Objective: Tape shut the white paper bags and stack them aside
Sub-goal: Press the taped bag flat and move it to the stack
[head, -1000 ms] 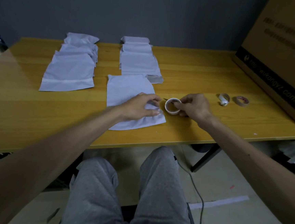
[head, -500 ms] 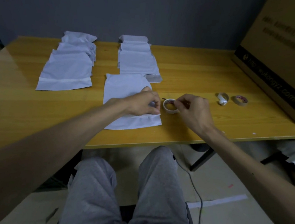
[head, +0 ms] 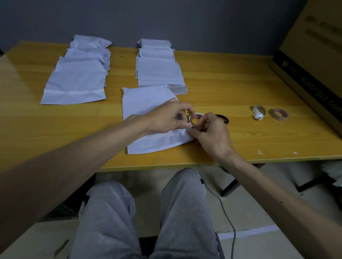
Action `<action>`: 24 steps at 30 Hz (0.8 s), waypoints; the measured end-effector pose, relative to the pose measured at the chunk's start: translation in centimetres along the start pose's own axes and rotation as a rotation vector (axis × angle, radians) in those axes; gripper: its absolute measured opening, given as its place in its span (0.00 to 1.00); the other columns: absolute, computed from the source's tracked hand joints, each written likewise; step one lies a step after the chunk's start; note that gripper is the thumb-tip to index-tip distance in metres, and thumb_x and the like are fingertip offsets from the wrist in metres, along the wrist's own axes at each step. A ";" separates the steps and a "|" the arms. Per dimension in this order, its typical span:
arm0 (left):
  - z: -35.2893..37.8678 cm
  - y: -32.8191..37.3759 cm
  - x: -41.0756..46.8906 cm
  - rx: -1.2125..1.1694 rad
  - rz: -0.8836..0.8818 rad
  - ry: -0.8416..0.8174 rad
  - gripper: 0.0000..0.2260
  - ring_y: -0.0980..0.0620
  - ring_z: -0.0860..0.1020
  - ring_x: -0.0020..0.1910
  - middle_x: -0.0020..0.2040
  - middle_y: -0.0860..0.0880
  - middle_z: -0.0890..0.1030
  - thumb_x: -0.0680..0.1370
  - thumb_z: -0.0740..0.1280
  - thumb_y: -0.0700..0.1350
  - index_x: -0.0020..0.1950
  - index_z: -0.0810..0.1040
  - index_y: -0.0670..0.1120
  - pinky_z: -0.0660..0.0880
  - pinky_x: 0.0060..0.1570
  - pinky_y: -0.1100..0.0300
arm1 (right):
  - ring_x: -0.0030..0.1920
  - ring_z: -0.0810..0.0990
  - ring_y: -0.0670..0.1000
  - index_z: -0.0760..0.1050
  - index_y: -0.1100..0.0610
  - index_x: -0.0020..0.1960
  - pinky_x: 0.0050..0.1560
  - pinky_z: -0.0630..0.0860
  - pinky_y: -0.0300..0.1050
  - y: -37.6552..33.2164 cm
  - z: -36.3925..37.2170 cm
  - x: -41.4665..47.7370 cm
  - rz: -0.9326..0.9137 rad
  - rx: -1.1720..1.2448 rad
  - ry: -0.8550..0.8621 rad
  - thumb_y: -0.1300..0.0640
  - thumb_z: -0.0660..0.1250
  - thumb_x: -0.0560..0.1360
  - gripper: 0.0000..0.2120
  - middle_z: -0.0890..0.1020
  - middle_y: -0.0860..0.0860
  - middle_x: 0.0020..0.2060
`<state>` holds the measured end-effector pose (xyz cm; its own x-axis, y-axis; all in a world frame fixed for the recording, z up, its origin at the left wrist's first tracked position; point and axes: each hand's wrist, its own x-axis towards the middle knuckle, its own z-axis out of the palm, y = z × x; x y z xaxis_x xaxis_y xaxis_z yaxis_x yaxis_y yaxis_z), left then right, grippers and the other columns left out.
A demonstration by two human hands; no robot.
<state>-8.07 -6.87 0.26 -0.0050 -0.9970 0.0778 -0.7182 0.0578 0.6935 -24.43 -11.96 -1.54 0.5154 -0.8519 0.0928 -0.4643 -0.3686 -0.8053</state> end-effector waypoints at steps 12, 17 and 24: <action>-0.1 -0.2 -0.1 -0.058 -0.085 0.040 0.13 0.50 0.81 0.45 0.40 0.48 0.84 0.73 0.74 0.41 0.56 0.78 0.43 0.77 0.51 0.51 | 0.36 0.77 0.43 0.80 0.59 0.47 0.37 0.70 0.28 0.3 0.4 -0.7 -0.178 -0.077 0.079 0.63 0.72 0.71 0.05 0.82 0.50 0.37; 0.1 -0.1 0.1 -0.050 -0.107 0.063 0.11 0.48 0.81 0.45 0.40 0.48 0.84 0.73 0.74 0.40 0.53 0.78 0.43 0.77 0.51 0.52 | 0.37 0.78 0.47 0.76 0.56 0.49 0.40 0.74 0.42 0.3 0.7 -1.1 -0.214 -0.083 0.122 0.64 0.71 0.72 0.08 0.82 0.49 0.35; 0.0 0.1 0.1 -0.063 -0.102 0.082 0.09 0.50 0.81 0.45 0.39 0.48 0.84 0.72 0.74 0.38 0.51 0.79 0.42 0.77 0.51 0.54 | 0.41 0.81 0.53 0.83 0.58 0.49 0.46 0.77 0.50 0.3 0.7 -1.2 -0.259 -0.142 0.135 0.65 0.69 0.73 0.07 0.85 0.54 0.40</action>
<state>-8.16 -6.93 0.30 0.1245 -0.9903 0.0612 -0.6666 -0.0378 0.7444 -24.64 -10.77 -2.28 0.5343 -0.7608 0.3685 -0.4305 -0.6200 -0.6559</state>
